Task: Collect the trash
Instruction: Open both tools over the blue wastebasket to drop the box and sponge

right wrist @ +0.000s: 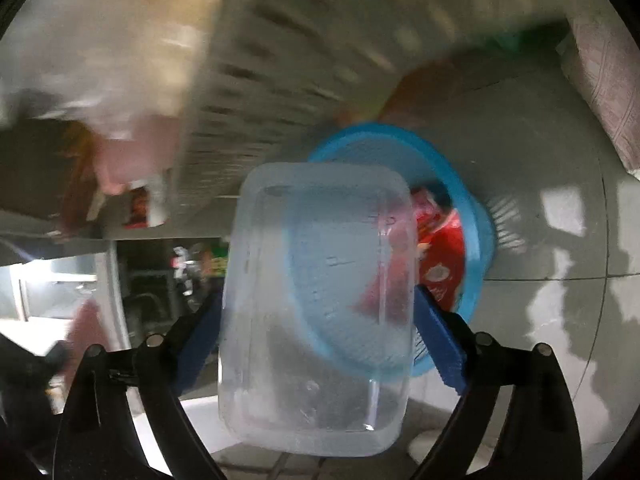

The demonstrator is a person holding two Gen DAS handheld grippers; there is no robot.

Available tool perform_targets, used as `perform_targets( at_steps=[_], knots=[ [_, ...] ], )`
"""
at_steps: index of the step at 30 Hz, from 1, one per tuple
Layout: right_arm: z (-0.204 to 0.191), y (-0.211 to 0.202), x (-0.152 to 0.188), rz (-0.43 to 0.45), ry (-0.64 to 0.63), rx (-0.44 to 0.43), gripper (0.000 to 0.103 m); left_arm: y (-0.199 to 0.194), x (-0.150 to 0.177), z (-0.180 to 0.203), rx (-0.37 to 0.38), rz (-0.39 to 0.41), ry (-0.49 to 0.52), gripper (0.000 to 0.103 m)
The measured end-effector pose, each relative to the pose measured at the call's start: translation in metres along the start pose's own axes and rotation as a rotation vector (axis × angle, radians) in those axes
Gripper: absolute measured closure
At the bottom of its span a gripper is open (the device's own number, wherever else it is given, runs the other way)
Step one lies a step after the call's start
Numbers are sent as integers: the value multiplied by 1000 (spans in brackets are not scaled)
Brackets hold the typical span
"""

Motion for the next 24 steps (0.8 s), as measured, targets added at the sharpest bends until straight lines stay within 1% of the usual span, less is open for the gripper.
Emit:
perform_targets(
  at_steps=[2, 4, 5, 9, 12, 19, 21, 24],
  knots=[
    [14, 13, 2, -9, 31, 30, 14, 7, 0, -1, 19, 3, -38, 11],
    [24, 17, 7, -2, 39, 43, 14, 9, 4, -1, 47, -3, -55, 11],
    [28, 16, 10, 9, 41, 41, 14, 10, 6, -1, 64, -4, -62, 11],
    [33, 15, 12, 25, 58, 19, 13, 14, 8, -4, 81, -8, -87, 11],
    [33, 11, 10, 22, 80, 14, 14, 18, 12, -3, 96, -17, -110, 11],
    [36, -18, 10, 44, 74, -13, 13, 27, 18, 5, 125, -52, -127, 11],
    [35, -26, 12, 48, 78, -37, 13, 31, 21, 8, 133, -71, -118, 11],
    [20, -42, 20, 58, 38, -109, 13, 34, 21, 9, 125, -75, -118, 11]
  ],
)
Point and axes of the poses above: each gripper's, at about its wrist camera, not at the fingertips, and y roughly the way its jaws point, z to its right, x to its underside, the point moved 10 cm from there along y, roughly the way its jaws point, and after that the axes turned 10 degrees about x, right-handed, at the moved point
